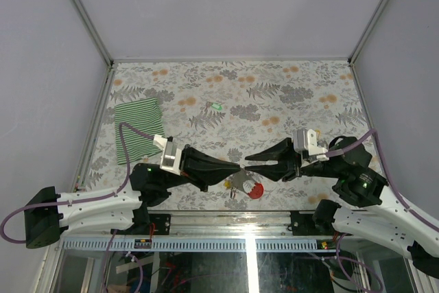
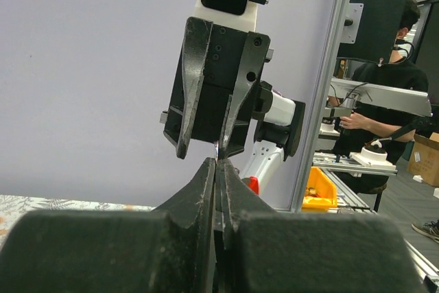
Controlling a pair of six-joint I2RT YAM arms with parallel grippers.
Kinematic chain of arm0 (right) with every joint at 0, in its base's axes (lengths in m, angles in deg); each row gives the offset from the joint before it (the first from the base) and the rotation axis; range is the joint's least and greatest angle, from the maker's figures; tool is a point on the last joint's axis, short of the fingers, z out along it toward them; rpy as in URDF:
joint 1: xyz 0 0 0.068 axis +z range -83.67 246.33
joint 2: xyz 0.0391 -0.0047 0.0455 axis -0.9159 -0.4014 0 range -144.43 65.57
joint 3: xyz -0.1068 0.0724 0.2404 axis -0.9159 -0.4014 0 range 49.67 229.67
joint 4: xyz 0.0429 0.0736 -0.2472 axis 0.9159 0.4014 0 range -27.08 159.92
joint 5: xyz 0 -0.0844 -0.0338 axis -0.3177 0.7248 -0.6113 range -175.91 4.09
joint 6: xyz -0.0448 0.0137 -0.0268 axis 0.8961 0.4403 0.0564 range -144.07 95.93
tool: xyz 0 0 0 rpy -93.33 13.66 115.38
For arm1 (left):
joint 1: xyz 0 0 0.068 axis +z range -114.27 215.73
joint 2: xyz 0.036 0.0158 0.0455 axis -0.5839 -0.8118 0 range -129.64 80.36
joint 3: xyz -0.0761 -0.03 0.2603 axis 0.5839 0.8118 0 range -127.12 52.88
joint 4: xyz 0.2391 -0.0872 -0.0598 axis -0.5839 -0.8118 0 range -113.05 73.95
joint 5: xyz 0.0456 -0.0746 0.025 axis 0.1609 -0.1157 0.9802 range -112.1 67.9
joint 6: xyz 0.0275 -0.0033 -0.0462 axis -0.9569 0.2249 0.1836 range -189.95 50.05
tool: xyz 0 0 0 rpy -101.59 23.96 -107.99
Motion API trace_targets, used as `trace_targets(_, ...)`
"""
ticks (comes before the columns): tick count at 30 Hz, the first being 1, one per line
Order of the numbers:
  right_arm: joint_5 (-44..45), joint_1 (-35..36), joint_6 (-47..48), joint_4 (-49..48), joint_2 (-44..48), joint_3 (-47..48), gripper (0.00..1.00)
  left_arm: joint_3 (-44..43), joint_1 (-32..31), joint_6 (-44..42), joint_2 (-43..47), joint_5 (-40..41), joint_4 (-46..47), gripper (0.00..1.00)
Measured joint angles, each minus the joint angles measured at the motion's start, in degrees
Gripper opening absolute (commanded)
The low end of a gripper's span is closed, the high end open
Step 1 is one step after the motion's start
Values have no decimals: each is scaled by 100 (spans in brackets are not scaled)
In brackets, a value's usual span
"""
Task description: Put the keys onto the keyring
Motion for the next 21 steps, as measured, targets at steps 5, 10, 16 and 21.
trace_targets(5, -4, 0, -4, -28, -31, 0, 32, 0, 0, 0, -11, 0, -9, 0)
trace_targets(10, -44, 0, -24, -81, -66, 0, 32, 0, 0, 0, -24, -2, -11, 0)
trace_targets(16, -146, 0, -66, -170, -192, 0, 25, -7, 0, 0, -76, -22, -39, 0)
trace_targets(21, -247, 4, -116, -179, -208, 0, 11, -7, 2, -2, -76, -17, -46, 0)
